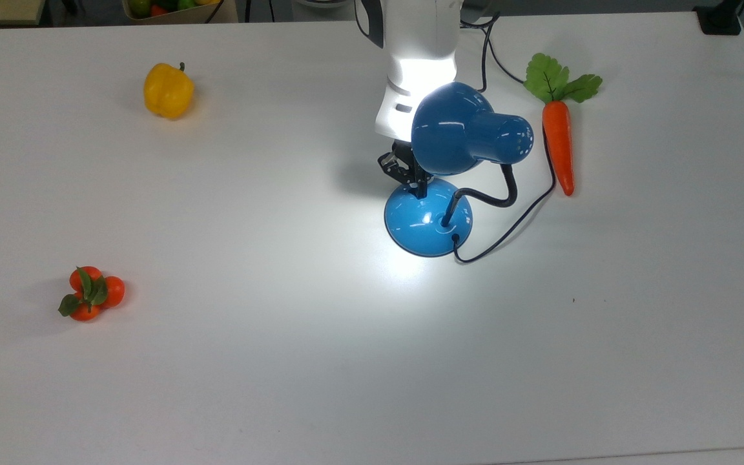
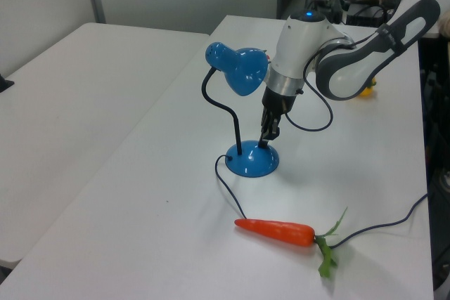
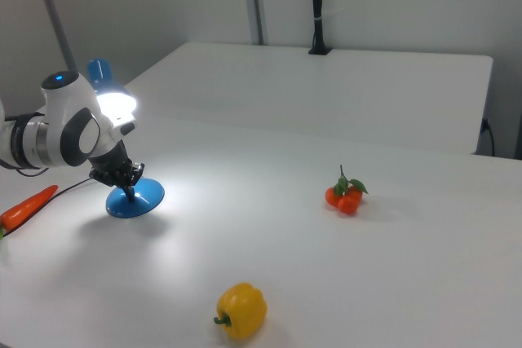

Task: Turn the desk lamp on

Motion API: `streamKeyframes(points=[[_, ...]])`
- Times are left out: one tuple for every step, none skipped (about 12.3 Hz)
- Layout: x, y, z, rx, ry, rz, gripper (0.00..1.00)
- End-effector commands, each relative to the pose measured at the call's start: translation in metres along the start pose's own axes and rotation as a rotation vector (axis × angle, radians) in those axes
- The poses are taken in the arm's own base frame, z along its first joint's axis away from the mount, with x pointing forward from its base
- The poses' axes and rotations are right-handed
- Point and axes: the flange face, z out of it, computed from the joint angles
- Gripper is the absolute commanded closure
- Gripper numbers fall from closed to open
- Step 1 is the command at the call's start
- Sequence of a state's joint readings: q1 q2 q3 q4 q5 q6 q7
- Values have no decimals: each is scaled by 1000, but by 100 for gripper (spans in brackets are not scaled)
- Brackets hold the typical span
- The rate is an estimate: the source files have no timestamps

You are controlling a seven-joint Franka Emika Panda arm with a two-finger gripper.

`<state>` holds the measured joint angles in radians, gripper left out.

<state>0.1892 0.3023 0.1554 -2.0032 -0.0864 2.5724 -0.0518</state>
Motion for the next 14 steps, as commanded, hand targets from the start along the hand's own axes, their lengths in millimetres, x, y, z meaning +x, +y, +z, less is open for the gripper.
streamKeyframes(points=[[4, -2, 7, 11, 23, -9, 100], [4, -2, 7, 10, 23, -10, 100], [4, -2, 6, 10, 23, -8, 100], [4, -1, 4, 10, 21, -8, 100], [4, -1, 1, 8, 21, -4, 100], [3, -1, 0, 7, 19, -1, 100], [2, 3, -5, 5, -3, 7, 100], [-1, 5, -8, 3, -34, 9, 100], [-3, 11, -16, -1, -56, 18, 100], [-7, 21, -21, -6, -85, 34, 100], [-10, 30, -26, -10, -107, 51, 100], [-13, 39, -33, -17, -129, 83, 100], [-15, 51, -38, -28, -161, 122, 100], [-16, 67, -46, -38, -206, 151, 100]])
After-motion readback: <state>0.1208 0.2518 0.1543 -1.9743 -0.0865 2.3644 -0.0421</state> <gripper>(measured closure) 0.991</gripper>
